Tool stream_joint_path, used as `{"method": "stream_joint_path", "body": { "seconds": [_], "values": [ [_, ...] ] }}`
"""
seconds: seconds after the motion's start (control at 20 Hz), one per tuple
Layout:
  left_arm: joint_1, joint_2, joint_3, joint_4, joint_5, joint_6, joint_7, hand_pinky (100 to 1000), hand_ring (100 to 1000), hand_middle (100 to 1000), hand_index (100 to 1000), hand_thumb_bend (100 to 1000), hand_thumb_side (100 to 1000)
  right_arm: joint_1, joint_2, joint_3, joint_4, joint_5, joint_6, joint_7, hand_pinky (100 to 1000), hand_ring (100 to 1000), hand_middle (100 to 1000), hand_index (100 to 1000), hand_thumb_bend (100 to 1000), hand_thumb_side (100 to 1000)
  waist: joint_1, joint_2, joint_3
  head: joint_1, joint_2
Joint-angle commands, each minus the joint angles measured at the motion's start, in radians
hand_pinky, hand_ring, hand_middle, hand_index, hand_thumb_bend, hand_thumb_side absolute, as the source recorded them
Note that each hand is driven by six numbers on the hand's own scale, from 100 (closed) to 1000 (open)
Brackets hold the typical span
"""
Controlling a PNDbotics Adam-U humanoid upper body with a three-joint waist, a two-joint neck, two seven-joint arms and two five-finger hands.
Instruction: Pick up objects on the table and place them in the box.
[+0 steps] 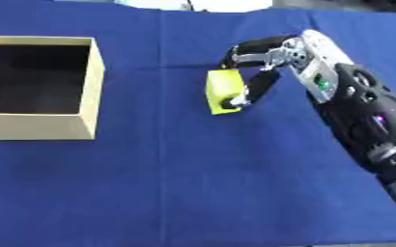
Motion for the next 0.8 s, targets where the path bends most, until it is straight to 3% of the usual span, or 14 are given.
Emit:
{"method": "stream_joint_path", "body": {
  "seconds": [0.05, 0.25, 0.3, 0.35, 0.4, 0.5, 0.8],
  "values": [
    [-0.007, 0.009, -0.001, -0.016, -0.002, 0.001, -0.006, 863, 806, 678, 592, 232, 797, -0.02, -0.017, -0.013, -0.018, -0.02, -0.085, 0.077, 803, 815, 596, 716, 200, 557, 0.002, -0.021, -0.001, -0.002, -0.012],
    [-0.007, 0.01, -0.001, -0.016, -0.003, 0.002, -0.009, 864, 806, 678, 592, 225, 795, -0.026, -0.017, -0.013, -0.02, -0.036, -0.071, 0.07, 788, 803, 570, 691, 103, 483, 0.001, -0.024, -0.002, -0.001, -0.012],
    [-0.006, 0.01, 0.0, -0.016, -0.003, 0.002, -0.009, 864, 806, 678, 592, 225, 795, -0.029, -0.017, -0.014, -0.022, -0.042, -0.069, 0.071, 780, 794, 554, 677, 100, 405, 0.001, -0.025, -0.002, -0.001, -0.011],
    [-0.006, 0.011, 0.0, -0.016, -0.003, 0.002, -0.009, 864, 806, 678, 592, 224, 795, -0.032, -0.018, -0.015, -0.025, -0.047, -0.066, 0.07, 779, 793, 549, 673, 100, 381, 0.001, -0.026, -0.003, 0.0, -0.01],
    [-0.006, 0.011, 0.0, -0.016, -0.003, 0.002, -0.01, 864, 806, 678, 592, 222, 793, -0.036, -0.018, -0.018, -0.028, -0.05, -0.063, 0.068, 768, 781, 524, 652, 106, 254, 0.001, -0.027, -0.003, -0.001, -0.009],
    [-0.006, 0.011, 0.0, -0.016, -0.003, 0.002, -0.01, 864, 806, 678, 592, 220, 792, -0.045, -0.016, -0.022, -0.034, -0.052, -0.056, 0.059, 754, 770, 503, 629, 100, 135, 0.0, -0.03, -0.004, -0.002, -0.008],
    [-0.004, 0.011, 0.0, -0.016, -0.002, 0.002, -0.01, 863, 806, 678, 592, 222, 788, -0.092, 0.011, -0.034, -0.067, -0.065, -0.023, 0.017, 735, 750, 484, 604, 100, 100, 0.0, -0.038, -0.003, -0.004, 0.0]
  ]
}}
